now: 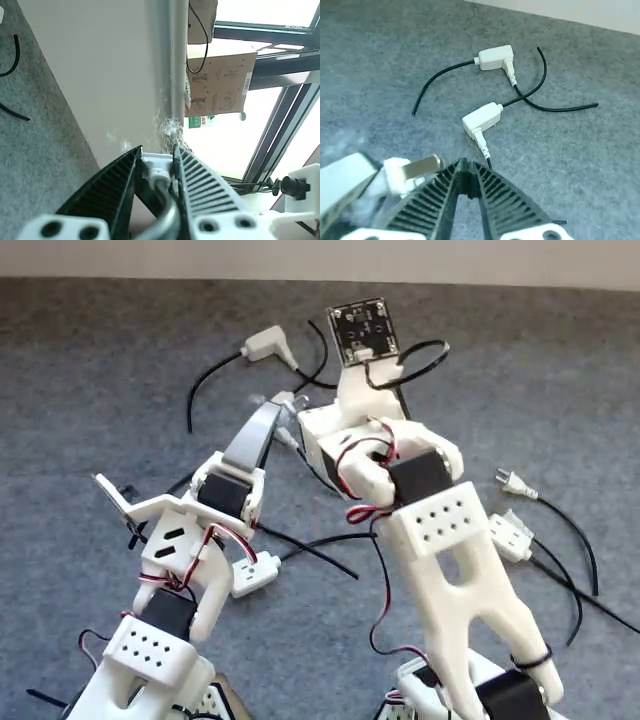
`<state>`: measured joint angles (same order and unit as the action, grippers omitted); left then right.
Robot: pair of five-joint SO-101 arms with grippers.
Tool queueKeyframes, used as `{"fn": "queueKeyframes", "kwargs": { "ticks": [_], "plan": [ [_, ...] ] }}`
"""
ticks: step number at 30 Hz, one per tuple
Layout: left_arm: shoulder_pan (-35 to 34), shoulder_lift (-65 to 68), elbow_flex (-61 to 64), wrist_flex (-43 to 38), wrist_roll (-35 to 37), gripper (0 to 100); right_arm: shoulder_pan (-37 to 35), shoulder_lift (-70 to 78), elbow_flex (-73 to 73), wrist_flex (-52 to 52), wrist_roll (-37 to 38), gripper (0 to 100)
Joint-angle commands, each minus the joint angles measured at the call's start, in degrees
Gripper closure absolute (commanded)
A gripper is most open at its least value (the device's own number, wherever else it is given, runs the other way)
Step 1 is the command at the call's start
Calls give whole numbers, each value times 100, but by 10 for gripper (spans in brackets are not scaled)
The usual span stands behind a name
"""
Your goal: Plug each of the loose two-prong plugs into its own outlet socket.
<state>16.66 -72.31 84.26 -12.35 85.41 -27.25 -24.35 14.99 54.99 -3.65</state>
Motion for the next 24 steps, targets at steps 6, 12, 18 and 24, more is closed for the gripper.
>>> {"fn": "queueKeyframes", "kwargs": {
  "ticks": [6, 12, 18, 24],
  "plan": [
    [215, -101, -48, -97, -35, 994, 40, 57, -48, -488, -35, 991],
    [251, -101, -40, -88, -35, 994, 40, 101, -295, -462, -35, 991],
    [251, -101, -40, -79, -35, 994, 40, 110, -479, -462, -35, 991],
    [251, -101, -40, -79, -35, 994, 31, 110, -479, -497, -35, 991]
  ]
}}
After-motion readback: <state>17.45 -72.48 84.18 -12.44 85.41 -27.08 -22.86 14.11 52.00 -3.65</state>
